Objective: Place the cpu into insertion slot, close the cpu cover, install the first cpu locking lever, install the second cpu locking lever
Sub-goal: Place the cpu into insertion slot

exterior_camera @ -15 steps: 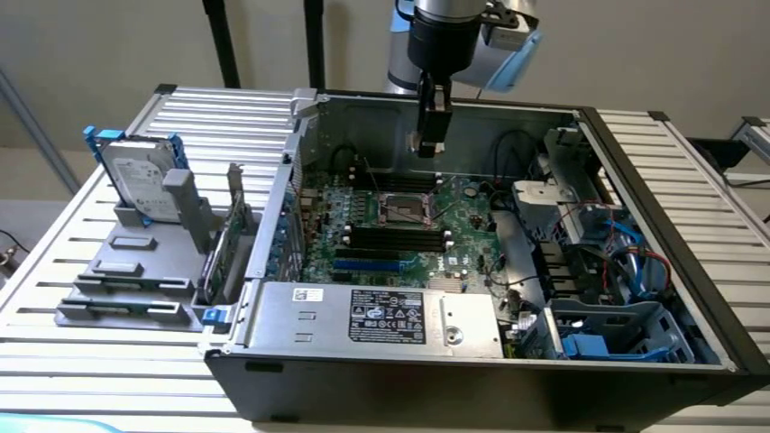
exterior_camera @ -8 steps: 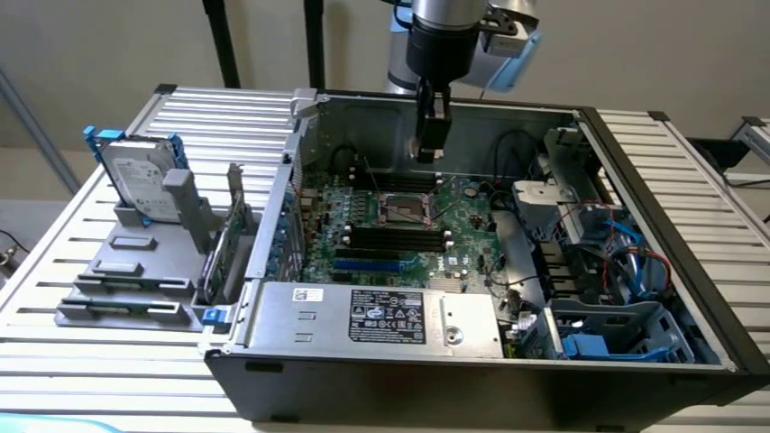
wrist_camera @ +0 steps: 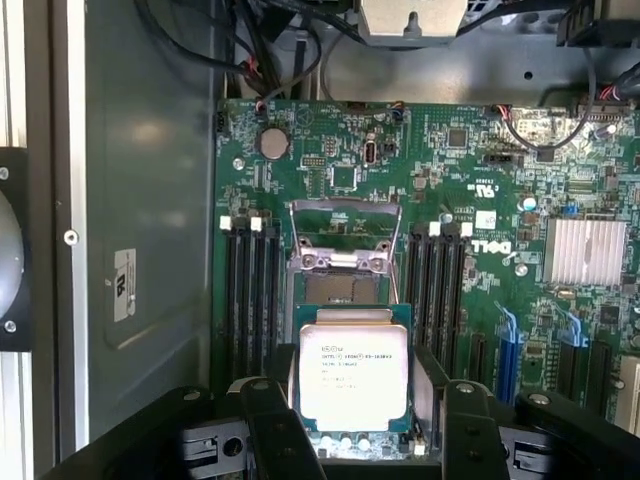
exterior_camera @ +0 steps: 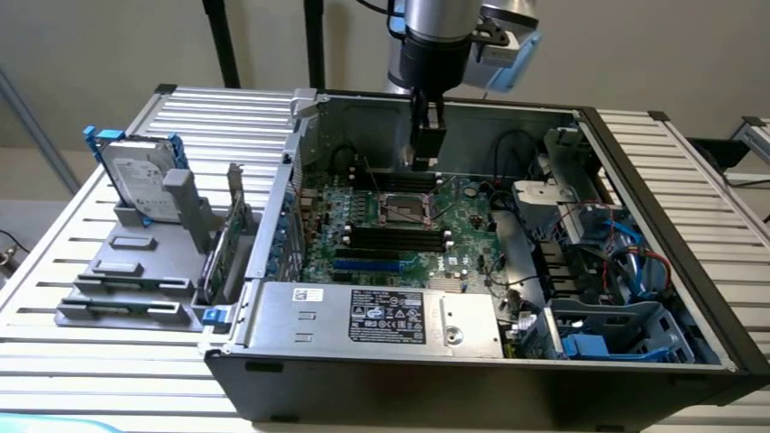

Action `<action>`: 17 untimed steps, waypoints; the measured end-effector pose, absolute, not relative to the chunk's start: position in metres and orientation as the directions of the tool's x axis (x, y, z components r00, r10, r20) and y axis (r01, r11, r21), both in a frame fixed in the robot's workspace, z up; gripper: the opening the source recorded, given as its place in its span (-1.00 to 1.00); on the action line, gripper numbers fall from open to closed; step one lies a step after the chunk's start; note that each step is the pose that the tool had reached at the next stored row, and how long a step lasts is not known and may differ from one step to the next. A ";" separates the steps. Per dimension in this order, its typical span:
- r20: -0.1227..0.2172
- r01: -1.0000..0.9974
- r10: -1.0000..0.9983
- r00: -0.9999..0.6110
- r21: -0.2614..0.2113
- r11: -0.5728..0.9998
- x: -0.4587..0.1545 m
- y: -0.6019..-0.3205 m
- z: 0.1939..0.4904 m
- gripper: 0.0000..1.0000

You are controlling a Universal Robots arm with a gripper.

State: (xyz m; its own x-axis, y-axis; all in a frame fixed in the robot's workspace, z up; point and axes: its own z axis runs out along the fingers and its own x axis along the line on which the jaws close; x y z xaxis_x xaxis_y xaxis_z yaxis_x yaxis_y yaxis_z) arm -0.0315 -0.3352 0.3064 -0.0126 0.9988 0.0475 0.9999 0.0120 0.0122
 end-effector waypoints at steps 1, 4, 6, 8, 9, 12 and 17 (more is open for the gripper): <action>0.047 1.000 0.999 -0.013 0.012 0.012 -0.033 -0.335 0.305 0.09; 0.048 1.000 0.999 -0.014 0.013 0.014 -0.034 -0.335 0.300 0.09; 0.048 1.000 0.999 -0.014 0.014 0.014 -0.034 -0.335 0.298 0.09; 0.047 1.000 0.999 -0.015 0.015 0.014 -0.034 -0.336 0.295 0.09; 0.047 1.000 0.999 -0.015 0.015 0.014 -0.034 -0.336 0.293 0.09; 0.047 1.000 0.999 -0.015 0.015 0.014 -0.034 -0.336 0.287 0.09; 0.047 1.000 0.999 -0.015 0.015 0.014 -0.034 -0.336 0.278 0.09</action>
State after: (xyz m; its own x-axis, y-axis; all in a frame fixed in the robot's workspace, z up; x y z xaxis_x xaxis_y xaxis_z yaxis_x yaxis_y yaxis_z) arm -0.0337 -0.3356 0.2783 -0.0145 0.9988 0.0474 0.9998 0.0139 0.0147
